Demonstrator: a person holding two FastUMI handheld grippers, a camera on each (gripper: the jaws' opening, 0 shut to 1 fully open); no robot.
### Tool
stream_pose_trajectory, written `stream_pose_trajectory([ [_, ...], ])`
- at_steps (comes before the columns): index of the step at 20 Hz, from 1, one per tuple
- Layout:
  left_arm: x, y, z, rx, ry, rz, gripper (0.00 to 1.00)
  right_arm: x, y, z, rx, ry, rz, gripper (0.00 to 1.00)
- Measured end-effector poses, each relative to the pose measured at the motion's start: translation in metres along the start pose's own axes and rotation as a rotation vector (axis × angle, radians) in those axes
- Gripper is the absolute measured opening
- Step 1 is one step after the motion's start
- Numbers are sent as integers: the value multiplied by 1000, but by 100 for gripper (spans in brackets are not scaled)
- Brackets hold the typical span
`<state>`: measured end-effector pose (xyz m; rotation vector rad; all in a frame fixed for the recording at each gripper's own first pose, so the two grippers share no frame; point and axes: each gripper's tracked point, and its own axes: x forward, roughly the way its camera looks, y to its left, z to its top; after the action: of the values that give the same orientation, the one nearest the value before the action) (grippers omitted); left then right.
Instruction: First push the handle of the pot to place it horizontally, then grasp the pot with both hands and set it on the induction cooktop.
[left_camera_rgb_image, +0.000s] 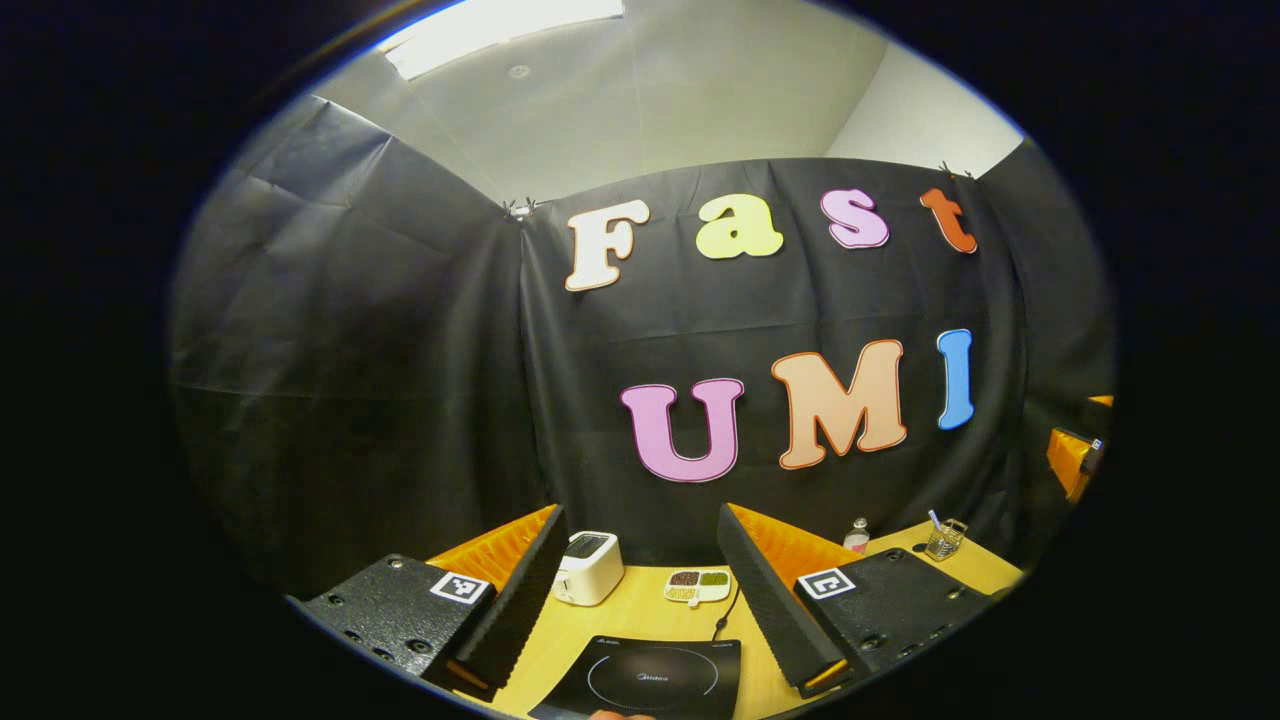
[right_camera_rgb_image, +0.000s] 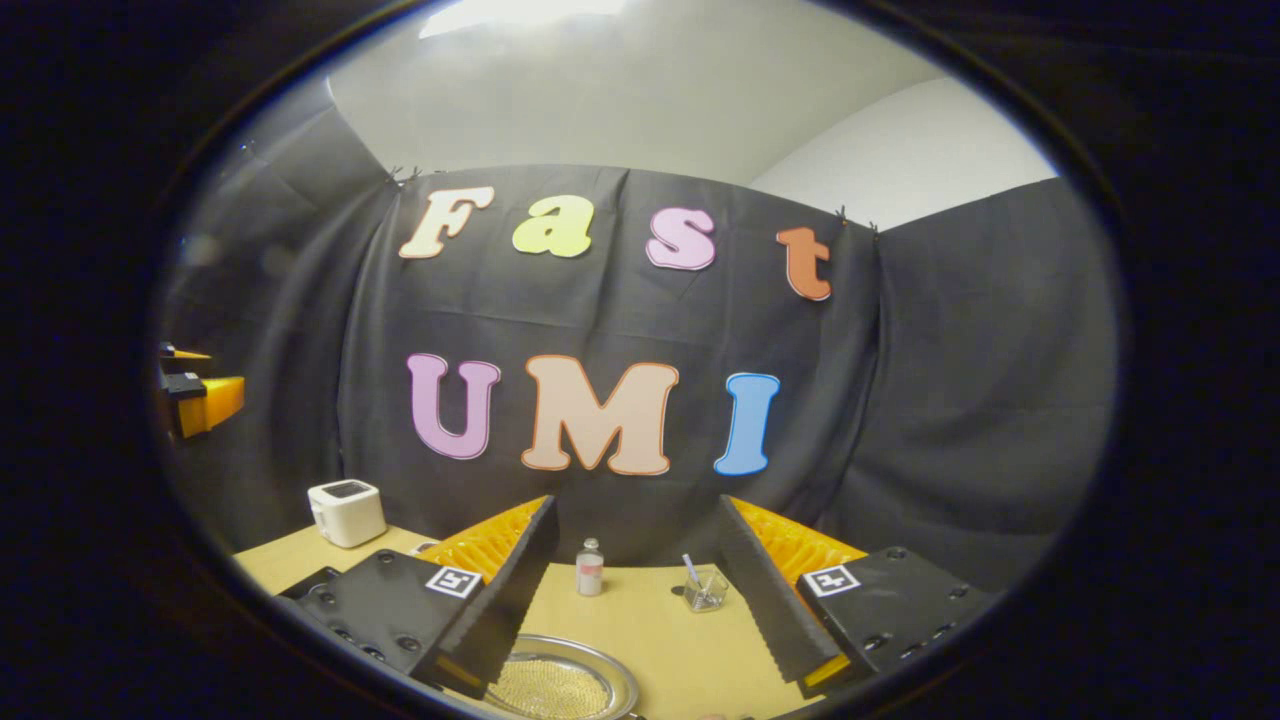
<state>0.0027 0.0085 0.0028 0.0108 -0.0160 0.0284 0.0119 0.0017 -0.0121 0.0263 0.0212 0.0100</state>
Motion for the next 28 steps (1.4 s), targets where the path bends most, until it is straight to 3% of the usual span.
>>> stream_pose_trajectory([
  [2,3,0,0,-3,-1,3,96,3,0,-4,12,16,-2,96],
  [5,3,3,-1,3,3,4,98,4,3,-14,28,46,5,55],
  [8,5,4,-3,2,6,3,98,1,15,-23,39,78,41,24],
  [9,6,3,-3,1,6,3,98,1,19,-26,42,87,54,30],
  [11,8,5,-2,2,6,3,96,0,21,-28,40,101,71,31],
  [12,8,5,-3,3,3,3,96,1,25,-32,38,103,76,24],
  [13,8,6,-2,4,2,4,96,0,20,-45,27,113,47,24],
  [14,7,7,-2,6,0,4,98,-1,13,-37,20,102,10,13],
  [15,8,8,-1,8,-1,5,96,-2,14,-38,23,104,23,2],
  [19,10,10,-2,15,1,8,98,2,20,-57,4,142,48,4],
  [22,12,11,-1,7,-1,9,98,0,24,-99,17,223,68,5],
  [28,15,19,-5,10,4,28,98,-28,30,-218,59,498,117,4],
])
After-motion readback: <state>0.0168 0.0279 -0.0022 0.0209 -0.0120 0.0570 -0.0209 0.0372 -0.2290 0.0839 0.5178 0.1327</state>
